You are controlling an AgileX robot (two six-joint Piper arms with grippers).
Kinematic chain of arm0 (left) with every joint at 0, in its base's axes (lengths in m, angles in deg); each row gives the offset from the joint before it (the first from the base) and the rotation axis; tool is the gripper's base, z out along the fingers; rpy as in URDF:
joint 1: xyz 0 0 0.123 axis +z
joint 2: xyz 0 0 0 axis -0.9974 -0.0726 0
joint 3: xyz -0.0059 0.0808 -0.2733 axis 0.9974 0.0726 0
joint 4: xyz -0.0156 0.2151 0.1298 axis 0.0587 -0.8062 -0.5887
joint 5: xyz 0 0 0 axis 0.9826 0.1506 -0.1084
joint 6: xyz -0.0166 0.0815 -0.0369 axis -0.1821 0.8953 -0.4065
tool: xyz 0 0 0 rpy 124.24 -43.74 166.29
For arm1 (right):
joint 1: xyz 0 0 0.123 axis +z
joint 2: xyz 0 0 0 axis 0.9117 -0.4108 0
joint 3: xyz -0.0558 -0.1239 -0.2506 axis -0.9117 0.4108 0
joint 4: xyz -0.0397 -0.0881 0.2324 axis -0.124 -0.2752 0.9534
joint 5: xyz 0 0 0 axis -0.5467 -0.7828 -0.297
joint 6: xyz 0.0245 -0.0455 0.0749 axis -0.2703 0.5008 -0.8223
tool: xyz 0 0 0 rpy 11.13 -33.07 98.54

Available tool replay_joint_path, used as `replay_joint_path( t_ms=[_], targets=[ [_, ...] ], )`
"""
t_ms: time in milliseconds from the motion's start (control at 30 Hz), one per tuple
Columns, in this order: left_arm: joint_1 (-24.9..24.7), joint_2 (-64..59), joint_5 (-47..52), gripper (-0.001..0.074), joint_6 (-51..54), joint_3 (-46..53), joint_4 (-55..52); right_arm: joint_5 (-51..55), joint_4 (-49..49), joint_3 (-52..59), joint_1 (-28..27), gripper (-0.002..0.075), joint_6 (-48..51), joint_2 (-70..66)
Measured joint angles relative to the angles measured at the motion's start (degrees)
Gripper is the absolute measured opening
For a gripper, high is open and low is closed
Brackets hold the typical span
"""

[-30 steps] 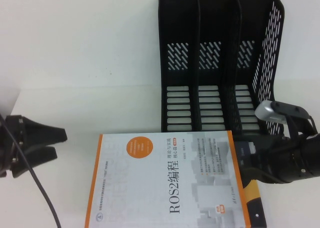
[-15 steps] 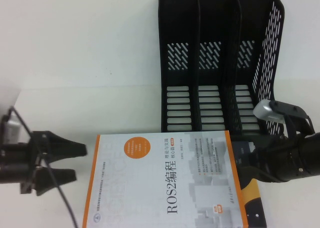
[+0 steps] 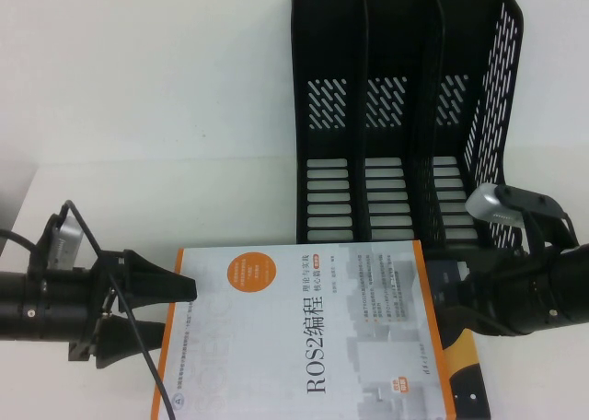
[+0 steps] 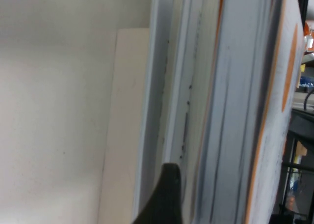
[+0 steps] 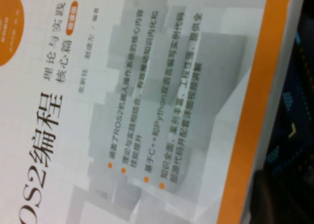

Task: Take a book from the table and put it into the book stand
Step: Push book with right arm

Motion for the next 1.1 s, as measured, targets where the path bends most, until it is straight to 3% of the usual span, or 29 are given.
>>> replay_joint_path(
  t_ms=[700,1100],
  targets=[
    [-0.1,-0.5,-0.6,0.0678,-0.3,-0.1,-0.1,1.8,3.2,-0.1,0.0,0.0001,2.7,-0.1],
    [-1.2,-9.0,0.2,0.0665,-0.6,-0.2,4.0,2.1,3.3,-0.1,0.0,0.0002,4.3,-0.1]
  ],
)
